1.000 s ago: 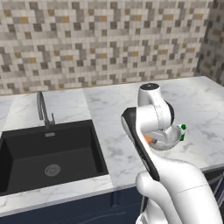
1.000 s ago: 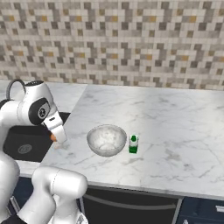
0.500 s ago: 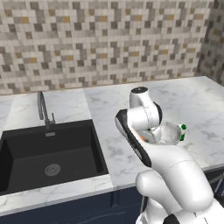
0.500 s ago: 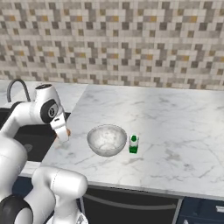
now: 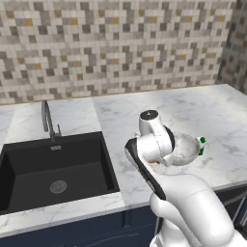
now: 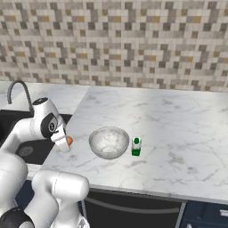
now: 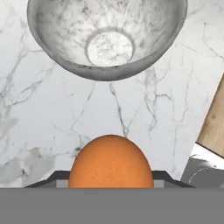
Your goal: Gather the eggs and milk located in the vicinity of the sink area and place them right next to the bowl.
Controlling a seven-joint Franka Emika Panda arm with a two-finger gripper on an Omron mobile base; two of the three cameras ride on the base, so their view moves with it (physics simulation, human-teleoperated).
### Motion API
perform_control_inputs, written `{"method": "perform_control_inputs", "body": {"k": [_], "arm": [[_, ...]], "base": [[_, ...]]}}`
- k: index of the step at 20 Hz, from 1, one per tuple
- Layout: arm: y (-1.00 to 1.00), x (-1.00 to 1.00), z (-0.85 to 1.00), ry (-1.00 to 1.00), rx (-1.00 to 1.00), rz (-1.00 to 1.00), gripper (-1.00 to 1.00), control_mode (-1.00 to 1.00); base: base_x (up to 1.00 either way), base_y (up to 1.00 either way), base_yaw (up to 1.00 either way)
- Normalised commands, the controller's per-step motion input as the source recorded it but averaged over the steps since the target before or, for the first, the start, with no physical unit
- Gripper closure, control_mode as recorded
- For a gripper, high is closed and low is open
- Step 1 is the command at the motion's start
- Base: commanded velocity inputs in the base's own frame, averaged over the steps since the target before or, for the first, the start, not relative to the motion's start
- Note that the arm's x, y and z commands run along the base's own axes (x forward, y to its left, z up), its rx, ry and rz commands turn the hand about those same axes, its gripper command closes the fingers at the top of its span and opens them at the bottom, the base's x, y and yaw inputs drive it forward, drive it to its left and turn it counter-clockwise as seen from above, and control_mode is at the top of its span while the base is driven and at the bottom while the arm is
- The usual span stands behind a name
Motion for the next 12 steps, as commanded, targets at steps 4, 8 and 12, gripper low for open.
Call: {"method": "perform_control_inputs", "body": {"k": [4, 8, 12], "arm": [[0.08, 0.18, 0.00, -0.07, -0.16, -0.18, 1.00, -1.00], [-0.03, 0.36, 0.06, 0.04, -0.01, -0.23, 1.00, -1.00], [-0.04, 0.50, 0.00, 0.07, 0.00, -0.25, 1.00, -1.00]], "base": [[0.00, 0.00, 0.00], [0.00, 0.00, 0.00], [0.00, 0.00, 0.00]]}}
